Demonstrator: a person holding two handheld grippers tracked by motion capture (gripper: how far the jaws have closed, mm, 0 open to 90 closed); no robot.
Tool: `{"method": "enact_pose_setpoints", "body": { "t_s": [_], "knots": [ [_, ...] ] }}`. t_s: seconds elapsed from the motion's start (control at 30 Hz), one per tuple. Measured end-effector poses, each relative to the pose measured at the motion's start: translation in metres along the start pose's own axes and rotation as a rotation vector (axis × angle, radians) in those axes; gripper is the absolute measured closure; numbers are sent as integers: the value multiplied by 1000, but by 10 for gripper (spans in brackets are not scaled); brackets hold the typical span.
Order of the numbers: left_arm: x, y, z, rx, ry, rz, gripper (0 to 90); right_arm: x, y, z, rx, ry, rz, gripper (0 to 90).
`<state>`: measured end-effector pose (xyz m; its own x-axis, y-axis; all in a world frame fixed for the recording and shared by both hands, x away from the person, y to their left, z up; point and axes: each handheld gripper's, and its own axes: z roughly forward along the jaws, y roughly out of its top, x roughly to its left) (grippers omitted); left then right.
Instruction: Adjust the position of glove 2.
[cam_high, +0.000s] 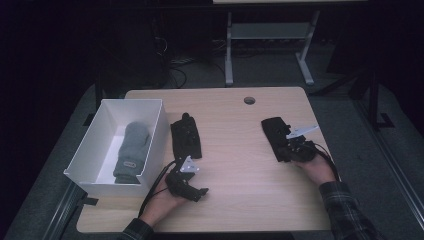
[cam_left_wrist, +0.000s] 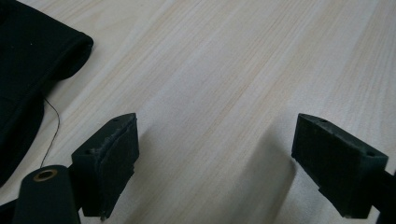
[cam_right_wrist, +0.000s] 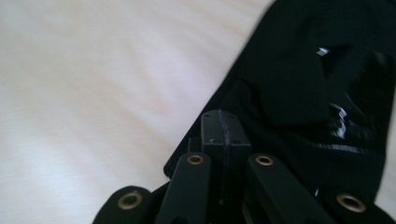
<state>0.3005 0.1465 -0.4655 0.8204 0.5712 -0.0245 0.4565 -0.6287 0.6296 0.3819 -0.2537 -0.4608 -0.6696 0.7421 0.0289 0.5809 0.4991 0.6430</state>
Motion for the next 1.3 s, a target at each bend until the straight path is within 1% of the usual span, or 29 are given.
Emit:
{"method": "enact_pose_setpoints", "body": {
  "t_s": [0.03, 0.07, 0.1, 0.13, 0.17, 0.2, 0.23, 0.27, 0.4, 0.47, 0.53, 0.57, 0.6, 0.67, 0.7, 0.73, 0.77, 0.8, 0.83, 0.9, 0.93, 0.97, 1.0, 1.03, 1.07, 1.1, 1.2, 1.23, 1.3],
  "knots": [
    [0, 0, 0, 1, -1, 0, 142, 14, 0, 0, 2, 26, -28, 900],
    [1, 0, 0, 4, -1, 1, 142, 21, 0, 0, 8, 43, -33, 900],
    [0, -1, 0, -7, -2, 5, 140, 28, 1, 0, 8, 59, -42, 900],
    [1, -1, 0, -5, 4, 18, 138, 34, 1, 0, 7, 77, -48, 900],
    [1, -1, 0, -5, 4, 18, 137, 34, 1, 0, 7, 77, -48, 900],
    [0, -3, 0, -8, 8, 33, 137, 47, 2, 2, 7, 109, -69, 900],
    [0, -3, 0, -8, 8, 33, 134, 53, 3, 3, 9, 122, -77, 900],
    [0, -4, 0, -15, 5, 33, 134, 53, 3, 3, 9, 122, -77, 900],
    [1, -7, -1, -27, -1, 42, 133, 76, 10, 9, 15, 181, -118, 900],
    [1, -8, -1, -33, -5, 44, 132, 87, 15, 13, 17, 220, -142, 900],
    [1, -8, -1, -35, -7, 48, 132, 95, 19, 17, 18, 251, -149, 900],
    [2, -8, -1, -36, -8, 49, 131, 98, 21, 18, 15, 257, -162, 900],
    [1, -9, -1, -42, -8, 47, 131, 100, 23, 18, 10, 251, -165, 900],
    [2, -9, -1, -44, -9, 49, 131, 90, 30, 13, -27, 224, -163, 900],
    [2, -9, -1, -44, -9, 49, 131, 90, 30, 13, -27, 224, -163, 900],
    [2, -9, -1, -46, -9, 50, 131, 84, 33, 11, -48, 208, -143, 900],
    [2, -10, -1, -48, -9, 50, 131, 67, 40, 7, -73, 174, -117, 900],
    [2, -10, -1, -50, -9, 50, 131, 67, 40, 7, -73, 174, -117, 900],
    [2, -10, -1, -50, -9, 51, 131, 59, 44, 7, -77, 153, -112, 900],
    [2, -10, -1, -54, -9, 51, 131, 43, 48, 9, -85, 122, -79, 900],
    [2, -11, -1, -58, -10, 51, 131, 29, 52, 13, -83, 97, -51, 900],
    [2, -11, -1, -58, -11, 53, 131, 23, 53, 16, -80, 79, -53, 900],
    [2, -11, -1, -58, -11, 53, 131, 23, 53, 16, -80, 79, -53, 900],
    [2, -11, -1, -58, -11, 53, 131, 14, 55, 21, -68, 64, -40, 900],
    [2, -11, -1, -59, -11, 53, 131, 14, 55, 21, -68, 64, -40, 900],
    [2, -11, -1, -60, -12, 52, 131, 11, 55, 24, -62, 57, -39, 900],
    [2, -11, -1, -63, -13, 55, 131, 7, 51, 34, -24, 49, -32, 900],
    [2, -11, -1, -63, -13, 54, 131, 7, 49, 37, 1, 39, -31, 900],
    [2, -11, -1, -64, -14, 53, 131, 4, 46, 39, 7, 37, -24, 900]
  ]
}}
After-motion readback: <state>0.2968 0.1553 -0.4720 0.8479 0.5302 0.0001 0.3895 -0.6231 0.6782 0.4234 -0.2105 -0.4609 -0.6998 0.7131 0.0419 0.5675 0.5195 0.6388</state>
